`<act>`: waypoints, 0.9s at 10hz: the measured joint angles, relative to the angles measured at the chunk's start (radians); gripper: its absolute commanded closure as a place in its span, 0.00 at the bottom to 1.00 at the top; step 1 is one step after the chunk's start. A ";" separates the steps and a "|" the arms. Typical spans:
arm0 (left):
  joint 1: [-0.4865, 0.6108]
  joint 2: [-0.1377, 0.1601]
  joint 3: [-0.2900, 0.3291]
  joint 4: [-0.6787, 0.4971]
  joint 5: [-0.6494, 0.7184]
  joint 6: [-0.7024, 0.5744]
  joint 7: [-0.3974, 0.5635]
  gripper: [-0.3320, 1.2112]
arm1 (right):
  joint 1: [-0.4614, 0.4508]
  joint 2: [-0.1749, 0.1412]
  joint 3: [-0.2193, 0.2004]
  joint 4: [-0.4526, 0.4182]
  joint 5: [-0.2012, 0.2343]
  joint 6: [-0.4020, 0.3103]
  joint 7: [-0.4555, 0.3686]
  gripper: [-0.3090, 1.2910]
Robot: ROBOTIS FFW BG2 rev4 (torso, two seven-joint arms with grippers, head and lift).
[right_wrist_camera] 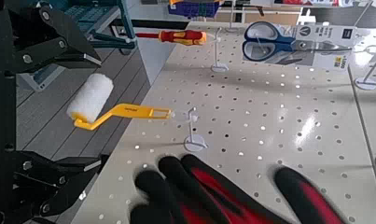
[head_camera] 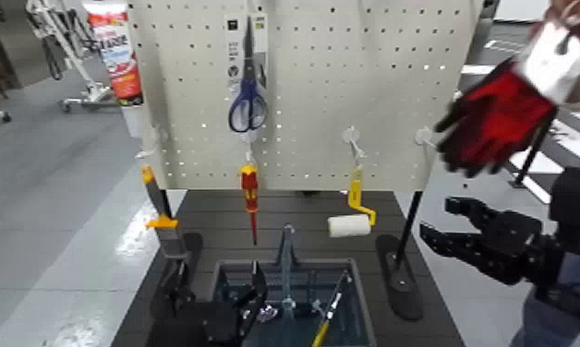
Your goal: Put the red colored gloves into the crate.
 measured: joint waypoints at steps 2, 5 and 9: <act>0.000 0.000 0.000 0.000 0.000 0.000 -0.002 0.29 | 0.026 0.007 -0.030 0.007 0.013 0.001 -0.003 0.51; 0.000 0.000 0.001 0.000 0.000 0.000 -0.002 0.29 | 0.110 0.045 -0.060 -0.007 -0.005 -0.071 -0.131 0.51; 0.001 0.001 0.002 0.000 0.000 -0.002 -0.002 0.29 | 0.144 0.061 -0.069 -0.003 -0.046 -0.099 -0.139 0.51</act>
